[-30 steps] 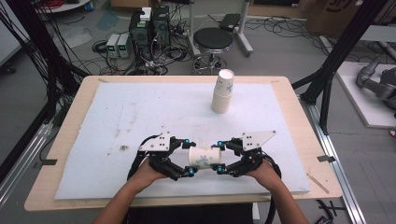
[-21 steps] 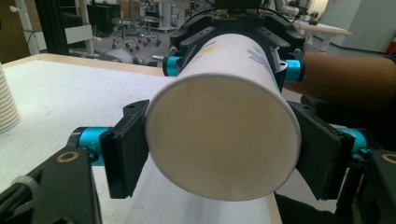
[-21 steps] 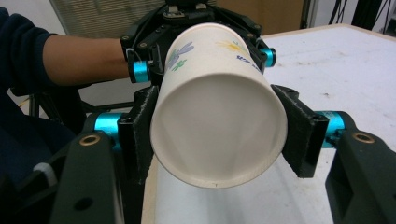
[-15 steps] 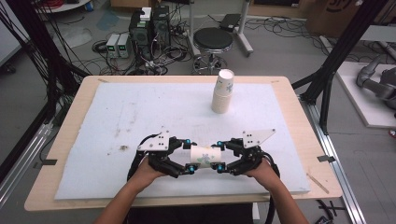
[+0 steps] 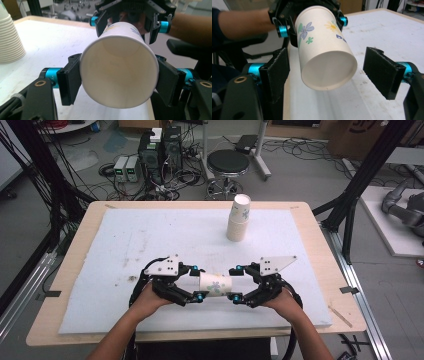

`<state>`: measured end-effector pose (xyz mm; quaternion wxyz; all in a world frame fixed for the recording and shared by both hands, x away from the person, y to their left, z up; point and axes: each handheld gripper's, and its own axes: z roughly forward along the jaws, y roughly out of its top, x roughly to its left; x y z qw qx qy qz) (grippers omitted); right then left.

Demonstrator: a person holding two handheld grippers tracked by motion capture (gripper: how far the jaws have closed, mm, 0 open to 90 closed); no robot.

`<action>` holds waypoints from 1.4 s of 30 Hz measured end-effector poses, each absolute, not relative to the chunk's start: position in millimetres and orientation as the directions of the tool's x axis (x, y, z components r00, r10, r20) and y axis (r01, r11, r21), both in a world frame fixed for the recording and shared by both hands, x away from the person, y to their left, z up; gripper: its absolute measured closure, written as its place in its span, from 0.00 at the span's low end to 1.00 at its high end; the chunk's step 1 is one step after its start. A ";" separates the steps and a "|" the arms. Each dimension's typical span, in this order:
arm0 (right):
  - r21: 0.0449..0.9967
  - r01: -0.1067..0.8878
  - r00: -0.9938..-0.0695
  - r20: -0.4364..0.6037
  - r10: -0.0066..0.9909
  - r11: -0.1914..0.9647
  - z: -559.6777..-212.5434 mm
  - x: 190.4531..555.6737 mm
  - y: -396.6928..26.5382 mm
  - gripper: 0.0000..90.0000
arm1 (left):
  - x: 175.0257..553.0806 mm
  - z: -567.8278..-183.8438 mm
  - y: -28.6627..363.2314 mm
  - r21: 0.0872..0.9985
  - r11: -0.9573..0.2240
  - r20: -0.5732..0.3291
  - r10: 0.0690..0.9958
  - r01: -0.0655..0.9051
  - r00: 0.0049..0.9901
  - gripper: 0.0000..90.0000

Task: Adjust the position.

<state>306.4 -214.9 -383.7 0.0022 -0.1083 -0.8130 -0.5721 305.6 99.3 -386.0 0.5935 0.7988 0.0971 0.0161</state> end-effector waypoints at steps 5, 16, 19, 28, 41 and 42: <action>0.907 0.151 -0.979 0.082 0.187 0.393 -378.6 306.6 -208.5 0.25 | 308.6 -376.7 100.4 0.922 -0.356 -0.088 0.192 0.153 0.977 0.33; 0.827 0.069 -0.985 -0.033 0.171 0.557 -367.0 308.6 -187.8 0.25 | 313.5 -360.0 94.7 0.839 -0.528 -0.036 0.185 0.130 0.982 0.33; 0.799 0.050 -0.984 -0.063 0.167 0.599 -364.8 309.5 -183.6 0.25 | 314.8 -355.3 92.8 0.818 -0.561 -0.021 0.187 0.125 0.982 0.33; 0.742 0.012 -0.982 -0.117 0.148 0.670 -358.6 311.1 -172.6 0.25 | 318.3 -346.1 86.5 0.762 -0.634 0.002 0.204 0.130 0.979 0.34; 0.671 -0.022 -0.981 -0.159 0.114 0.741 -355.1 315.6 -155.3 0.25 | 320.3 -338.6 73.2 0.688 -0.717 0.042 0.194 0.112 0.980 0.34; 0.665 -0.025 -0.981 -0.158 0.108 0.746 -355.5 315.8 -153.8 0.26 | 320.4 -338.4 72.3 0.687 -0.718 0.043 0.195 0.113 0.980 0.34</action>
